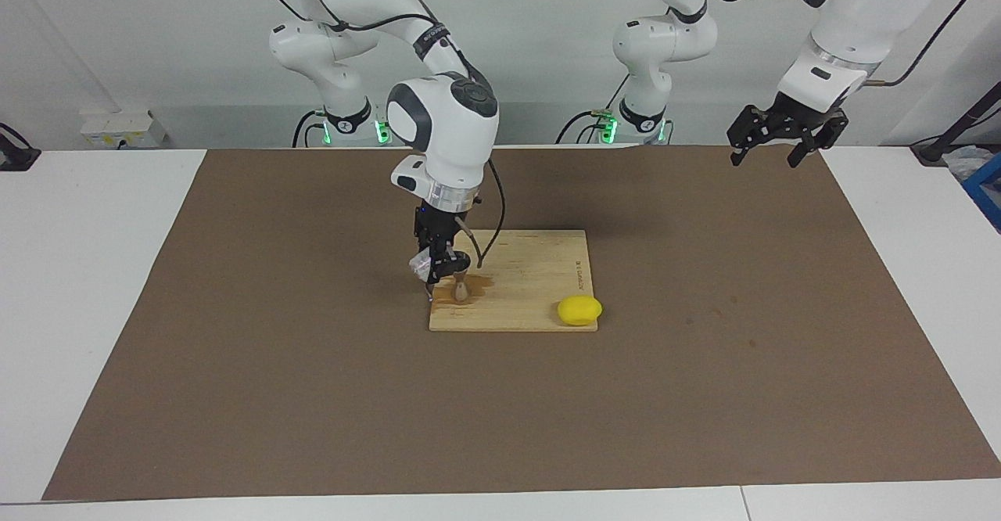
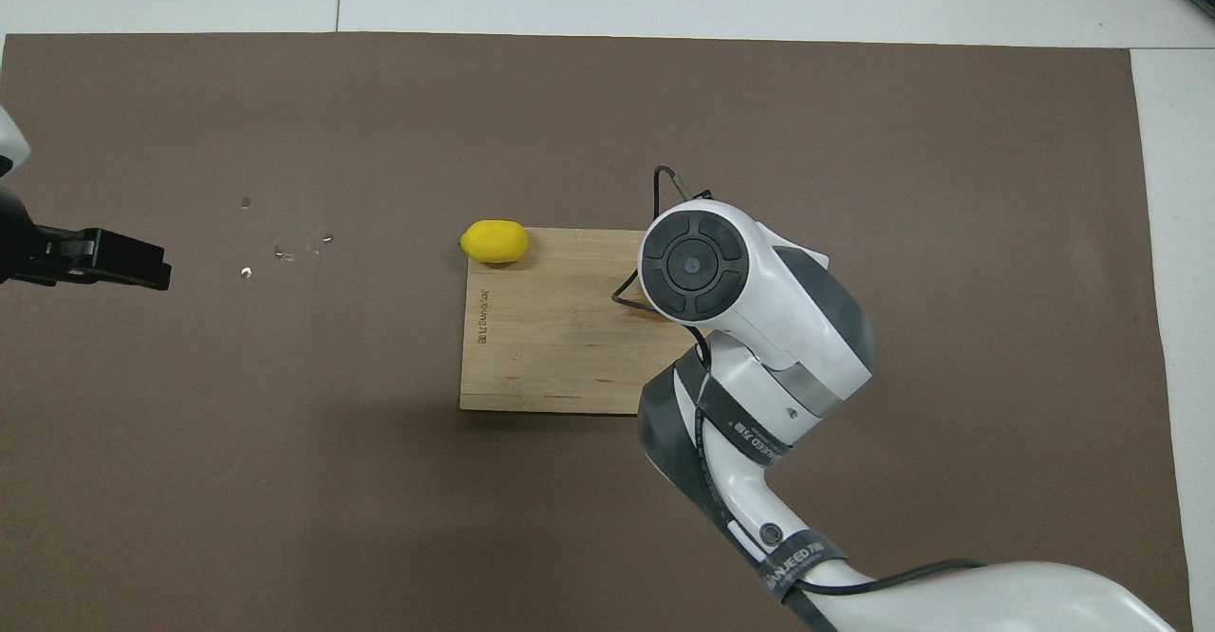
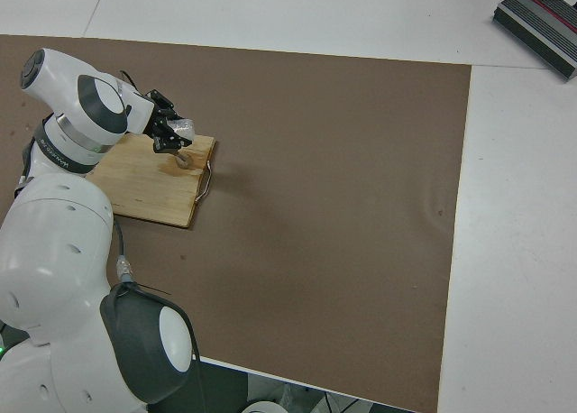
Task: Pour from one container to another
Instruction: 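Tilt the glass upright and carry it back with the right gripper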
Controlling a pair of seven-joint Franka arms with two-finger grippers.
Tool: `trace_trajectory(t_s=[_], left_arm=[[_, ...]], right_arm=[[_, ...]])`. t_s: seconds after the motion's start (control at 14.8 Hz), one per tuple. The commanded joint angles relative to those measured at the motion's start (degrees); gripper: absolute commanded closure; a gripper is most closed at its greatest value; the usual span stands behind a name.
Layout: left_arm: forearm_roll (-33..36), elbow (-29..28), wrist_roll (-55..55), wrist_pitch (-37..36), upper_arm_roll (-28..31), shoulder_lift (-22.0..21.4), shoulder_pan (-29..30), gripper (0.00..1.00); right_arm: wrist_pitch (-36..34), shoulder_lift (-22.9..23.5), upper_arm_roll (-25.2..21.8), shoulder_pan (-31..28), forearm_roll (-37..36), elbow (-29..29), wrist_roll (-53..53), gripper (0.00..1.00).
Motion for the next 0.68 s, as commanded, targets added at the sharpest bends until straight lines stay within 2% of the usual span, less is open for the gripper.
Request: trace_trajectory(t_s=[0.0, 0.34, 0.61], left_arm=[[0.60, -1.36, 0.16, 0.75, -0.37, -1.20, 0.82, 0.00], [0.60, -1.36, 0.16, 0.75, -0.37, -1.19, 0.82, 0.00], [0.60, -1.36, 0.16, 0.75, -0.37, -1.19, 0.82, 0.00]], right_arm=[[0.34, -1.56, 0.27, -0.13, -1.53, -1.44, -0.19, 1.00], [0.08, -1.39, 0.45, -0.22, -0.56, -1.09, -0.01, 1.00], [-0.10, -1.39, 0.45, -1.27, 6.90, 0.32, -0.19, 1.00]])
